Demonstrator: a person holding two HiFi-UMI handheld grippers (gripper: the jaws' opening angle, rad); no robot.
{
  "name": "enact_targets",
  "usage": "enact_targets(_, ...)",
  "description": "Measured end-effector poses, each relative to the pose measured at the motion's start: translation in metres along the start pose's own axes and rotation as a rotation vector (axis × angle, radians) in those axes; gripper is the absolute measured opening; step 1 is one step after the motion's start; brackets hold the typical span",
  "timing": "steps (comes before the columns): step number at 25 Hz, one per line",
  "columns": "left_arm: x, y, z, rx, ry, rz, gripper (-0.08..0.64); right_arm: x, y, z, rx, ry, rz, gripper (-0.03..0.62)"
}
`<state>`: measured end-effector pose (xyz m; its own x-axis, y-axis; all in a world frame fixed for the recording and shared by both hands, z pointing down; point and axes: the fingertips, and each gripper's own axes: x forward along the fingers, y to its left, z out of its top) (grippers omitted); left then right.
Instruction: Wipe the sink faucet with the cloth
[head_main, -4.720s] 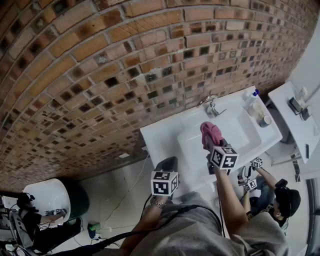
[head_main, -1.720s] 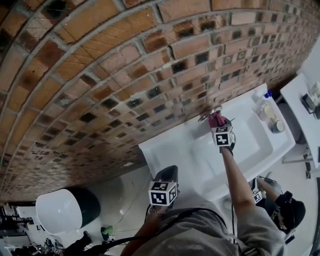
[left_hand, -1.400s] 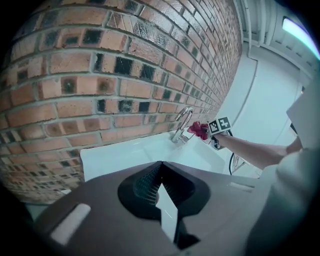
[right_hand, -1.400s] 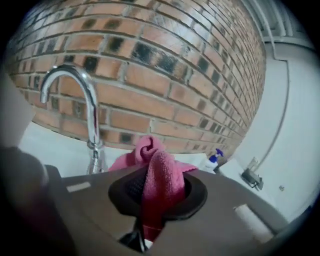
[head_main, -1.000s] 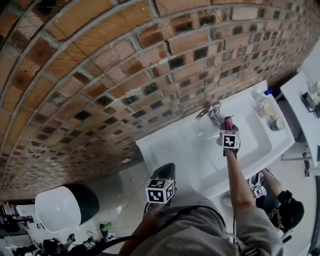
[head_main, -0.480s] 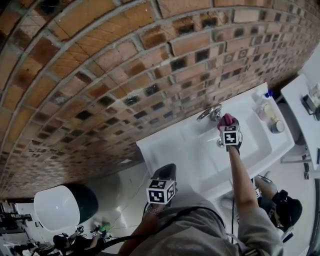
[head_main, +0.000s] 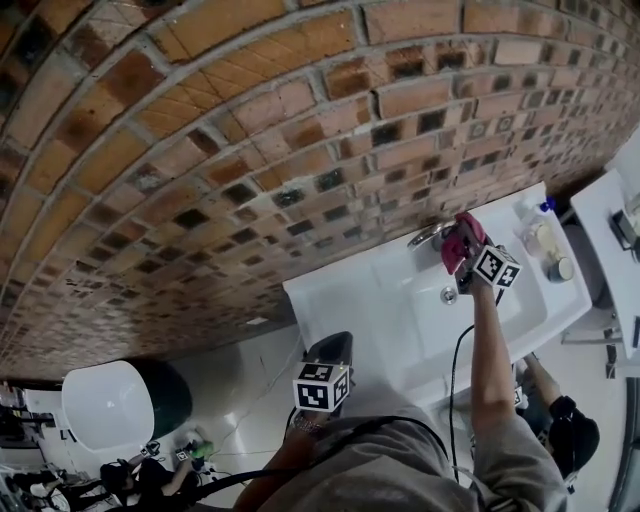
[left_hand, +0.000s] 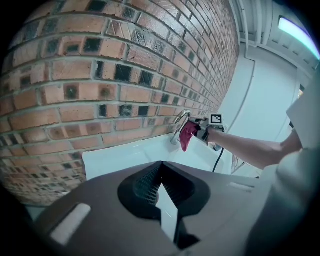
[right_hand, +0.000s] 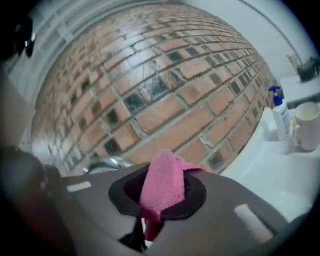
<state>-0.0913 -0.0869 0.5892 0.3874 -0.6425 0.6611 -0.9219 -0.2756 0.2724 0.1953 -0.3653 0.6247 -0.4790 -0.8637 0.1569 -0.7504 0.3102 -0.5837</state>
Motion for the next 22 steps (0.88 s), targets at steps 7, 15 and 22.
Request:
enact_targets(7,0.010,-0.013,0.005,0.019,0.000,-0.030,0.012,-0.017,0.108,0.035,-0.002,-0.152,0.297,0.038)
enact_targets(15,0.011,-0.024,0.005,0.034,-0.005,-0.041,0.012,-0.006,0.175,-0.027,-0.492,-0.004,0.266,0.037)
enact_targets(22,0.008,-0.030,0.005,0.040,-0.008,-0.057,0.012,0.001,0.181,-0.095,-0.782,0.271,0.256,0.037)
